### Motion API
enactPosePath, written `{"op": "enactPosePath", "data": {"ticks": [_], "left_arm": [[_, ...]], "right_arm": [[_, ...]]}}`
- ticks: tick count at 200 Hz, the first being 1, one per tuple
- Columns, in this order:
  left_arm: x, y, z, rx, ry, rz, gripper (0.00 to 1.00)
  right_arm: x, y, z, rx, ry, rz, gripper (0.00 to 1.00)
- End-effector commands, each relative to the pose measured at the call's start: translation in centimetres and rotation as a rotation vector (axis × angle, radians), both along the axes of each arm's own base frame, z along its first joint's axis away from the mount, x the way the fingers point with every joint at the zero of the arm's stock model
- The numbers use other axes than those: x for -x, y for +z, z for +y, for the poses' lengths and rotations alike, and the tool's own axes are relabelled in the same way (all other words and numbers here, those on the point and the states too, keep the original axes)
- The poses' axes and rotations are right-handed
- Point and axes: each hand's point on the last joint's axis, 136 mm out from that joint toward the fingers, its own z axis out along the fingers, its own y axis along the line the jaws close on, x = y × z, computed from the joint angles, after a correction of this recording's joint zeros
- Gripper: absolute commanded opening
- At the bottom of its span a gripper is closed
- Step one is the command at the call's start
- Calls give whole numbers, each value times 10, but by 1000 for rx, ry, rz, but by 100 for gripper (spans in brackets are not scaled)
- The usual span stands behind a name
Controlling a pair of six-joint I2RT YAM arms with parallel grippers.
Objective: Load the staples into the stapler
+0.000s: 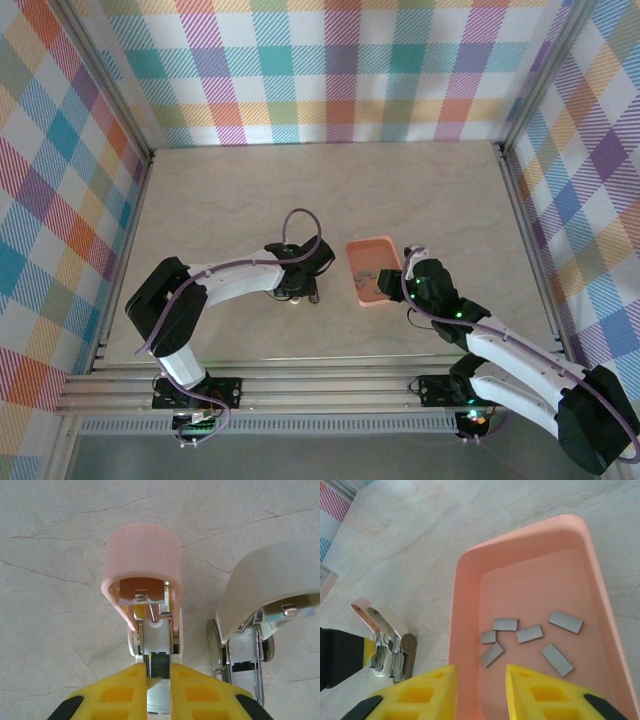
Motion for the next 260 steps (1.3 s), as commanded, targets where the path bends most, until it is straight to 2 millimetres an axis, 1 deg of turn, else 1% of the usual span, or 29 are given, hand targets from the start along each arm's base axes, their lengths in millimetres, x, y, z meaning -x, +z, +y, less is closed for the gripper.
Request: {"op": "enactPosePath", "data": {"ticks": [1,84,154,203,227,260], "left_arm": [[2,-8,0,-20,-15,9,14],[5,-12,4,-48,-13,29,14],[-1,7,4,-29,-13,-23,14],[-3,12,5,-28,-15,-44,14],[-3,12,5,-31,-15,-45,14],[-1,6,7,-48,-22,-27,14]], "right_arm": [[3,-4,-2,-9,-7,13,32],[4,-5,-3,-9,-9,14,32],[3,-4,-2,-17,-6,9,32],[5,-3,-3,-23,-8,8,32],[5,-4,-4,-24,-12,11,32],[6,-4,-5,-24,-15,11,32]]}}
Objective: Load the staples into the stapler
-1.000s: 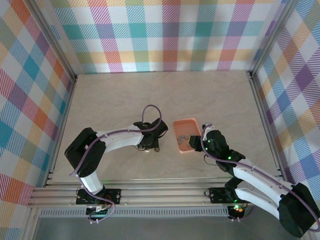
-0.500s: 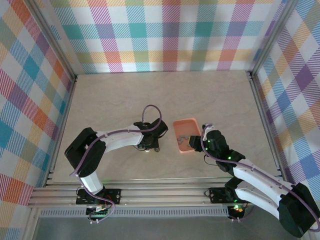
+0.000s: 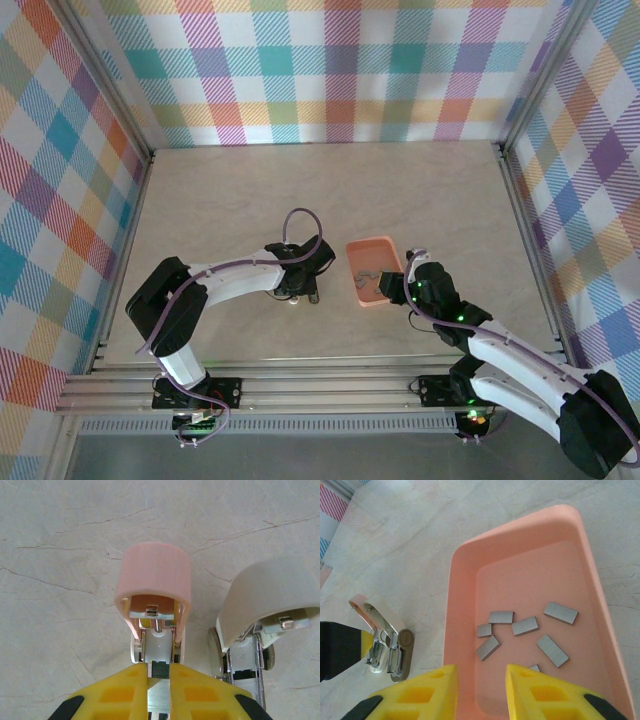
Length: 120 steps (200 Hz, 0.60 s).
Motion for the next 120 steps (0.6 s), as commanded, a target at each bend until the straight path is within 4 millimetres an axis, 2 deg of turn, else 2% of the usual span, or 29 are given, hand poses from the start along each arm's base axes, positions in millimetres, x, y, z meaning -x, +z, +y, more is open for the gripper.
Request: {"op": "enactPosePath", "data": {"ticks": [1,120], "left_arm": [[3,5,6,-38,-19,-4,14],[8,-9,9,-62,-27,23,14]], "right_arm": [[1,1,-1,-14,-6,2,32],[3,0,-3,-15,-11,4,32]]}}
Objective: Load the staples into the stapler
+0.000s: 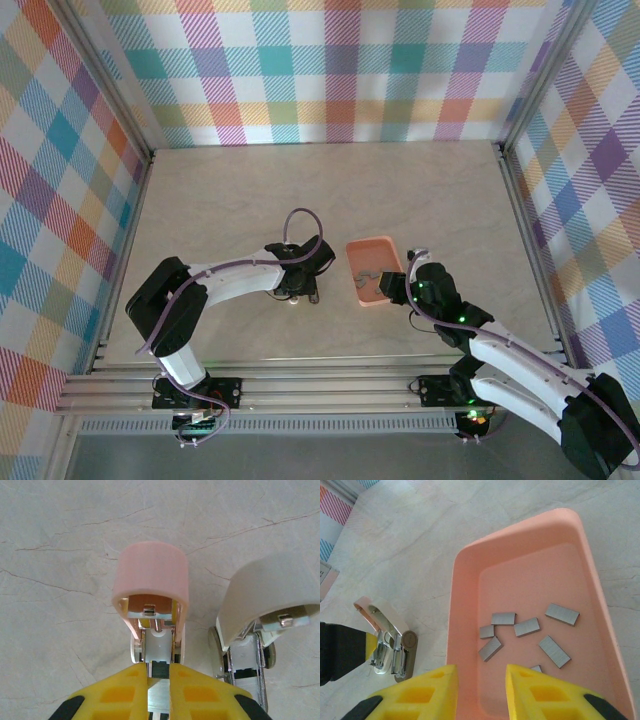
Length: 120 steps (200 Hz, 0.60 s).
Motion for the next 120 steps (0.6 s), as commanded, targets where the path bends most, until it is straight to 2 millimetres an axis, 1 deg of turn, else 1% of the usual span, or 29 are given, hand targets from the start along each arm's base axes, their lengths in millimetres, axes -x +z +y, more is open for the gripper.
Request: {"op": "enactPosePath", "data": {"ticks": [1,78,120], "left_arm": [[7,-8,9,-55,-10,20,14],[12,-13,11,-80,-23,29,14],[10,-7,10,-81,-31,15,14]], "right_arm": [[2,-3,-3,-5,-8,8,32],[2,-3,-3,-5,-8,8,32],[2,-2,-2,-8,-9,8,32]]}}
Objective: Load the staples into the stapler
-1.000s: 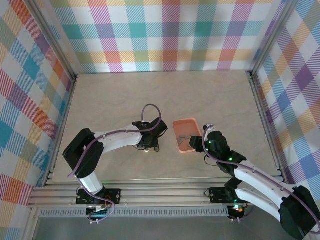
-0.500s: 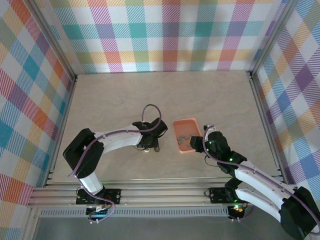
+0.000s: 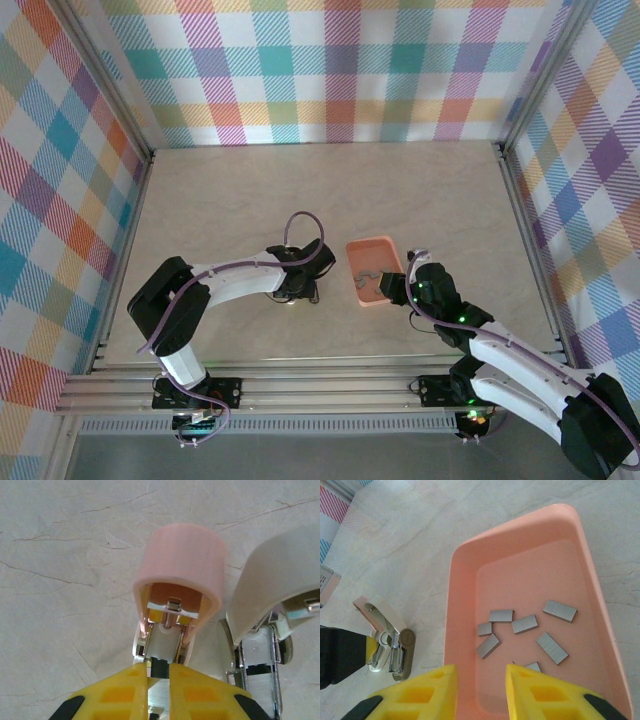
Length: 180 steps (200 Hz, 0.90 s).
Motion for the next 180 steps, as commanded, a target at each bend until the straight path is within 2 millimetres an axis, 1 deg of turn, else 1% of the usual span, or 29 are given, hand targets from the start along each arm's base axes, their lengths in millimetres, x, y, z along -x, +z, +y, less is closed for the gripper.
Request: {"op": "enactPosePath", "data": {"ticks": [1,60,106,129,144,180], "left_arm": [[4,0,7,-55,-21,3,14],[1,25,2,-16,-95,-52,14],[-1,44,2,58,-165,-167,14],[0,47,6,84,-180,-218,14],[-1,49,4,116,-194,-254,14],[-1,42,4,128,-204,-273,14]], "right_arm": [[1,0,-2,-11,-7,-1,32],[2,0,-2,-21,-9,-2,32],[4,3,-9,-5,-25,-21,31],[4,6,-11,-6,-34,-34,31],[4,7,-12,-9,-43,-34,31],[2,8,-15,-16,-64,-38,32]]}}
